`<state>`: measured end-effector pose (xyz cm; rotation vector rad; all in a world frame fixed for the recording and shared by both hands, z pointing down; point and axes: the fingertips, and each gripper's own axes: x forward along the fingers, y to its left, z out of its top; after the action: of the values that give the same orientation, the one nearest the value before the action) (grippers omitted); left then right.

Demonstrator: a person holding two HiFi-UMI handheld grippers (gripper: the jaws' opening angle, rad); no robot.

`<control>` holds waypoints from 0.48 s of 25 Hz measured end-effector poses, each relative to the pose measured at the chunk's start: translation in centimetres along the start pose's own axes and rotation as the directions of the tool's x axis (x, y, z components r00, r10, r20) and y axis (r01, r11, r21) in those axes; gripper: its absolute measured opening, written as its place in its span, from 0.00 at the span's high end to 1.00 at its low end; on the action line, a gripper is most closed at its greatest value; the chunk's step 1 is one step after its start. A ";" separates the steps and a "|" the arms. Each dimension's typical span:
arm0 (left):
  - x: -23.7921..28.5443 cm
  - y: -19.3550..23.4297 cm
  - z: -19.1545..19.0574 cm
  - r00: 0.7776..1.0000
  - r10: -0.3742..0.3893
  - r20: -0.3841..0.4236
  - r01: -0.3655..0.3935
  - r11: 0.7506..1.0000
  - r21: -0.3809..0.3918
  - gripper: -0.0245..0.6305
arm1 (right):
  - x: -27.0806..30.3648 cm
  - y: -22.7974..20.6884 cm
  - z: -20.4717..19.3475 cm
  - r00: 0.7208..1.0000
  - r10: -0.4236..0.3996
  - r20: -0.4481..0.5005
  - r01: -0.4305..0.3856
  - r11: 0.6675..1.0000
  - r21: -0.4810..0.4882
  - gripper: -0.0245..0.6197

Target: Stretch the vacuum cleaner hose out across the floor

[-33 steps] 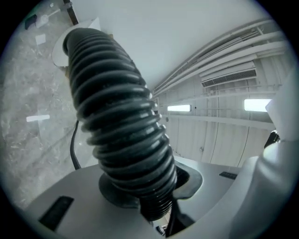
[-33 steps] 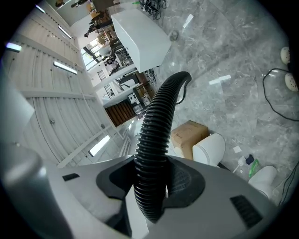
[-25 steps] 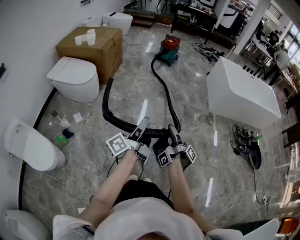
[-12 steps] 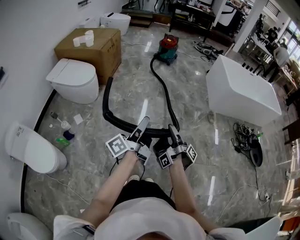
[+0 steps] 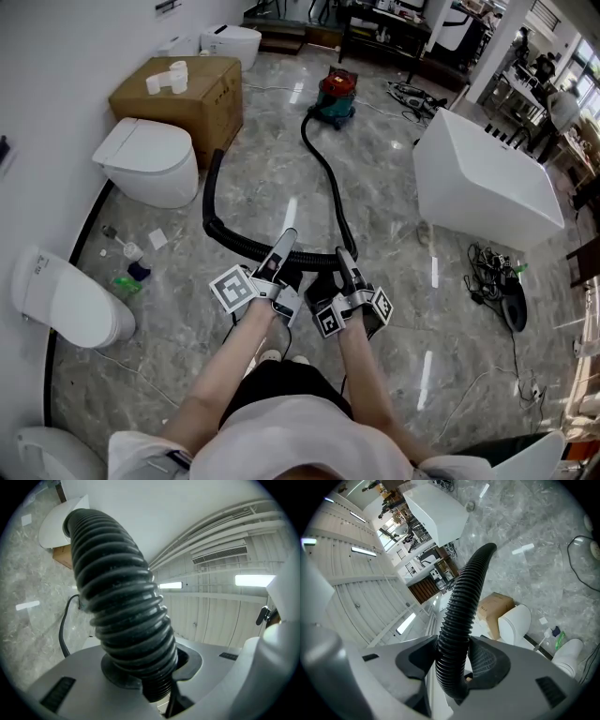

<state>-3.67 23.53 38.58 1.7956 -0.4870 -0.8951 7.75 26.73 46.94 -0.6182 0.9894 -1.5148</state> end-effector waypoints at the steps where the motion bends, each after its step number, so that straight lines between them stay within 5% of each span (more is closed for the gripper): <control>1: 0.1 0.0 0.2 1.000 0.001 0.005 -0.001 1.000 0.003 0.78 | 0.0 0.0 -0.1 1.000 0.001 -0.008 -0.001 1.000 0.001 0.67; 12: 0.9 -0.1 3.9 0.999 0.039 -0.023 -0.035 0.989 0.145 0.78 | -0.6 -0.9 -2.4 0.988 0.029 -0.149 -0.025 0.999 0.032 0.67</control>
<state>-6.06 20.57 37.35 1.9207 -0.5792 -0.8276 5.41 27.85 46.56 -0.4733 1.0832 -1.5668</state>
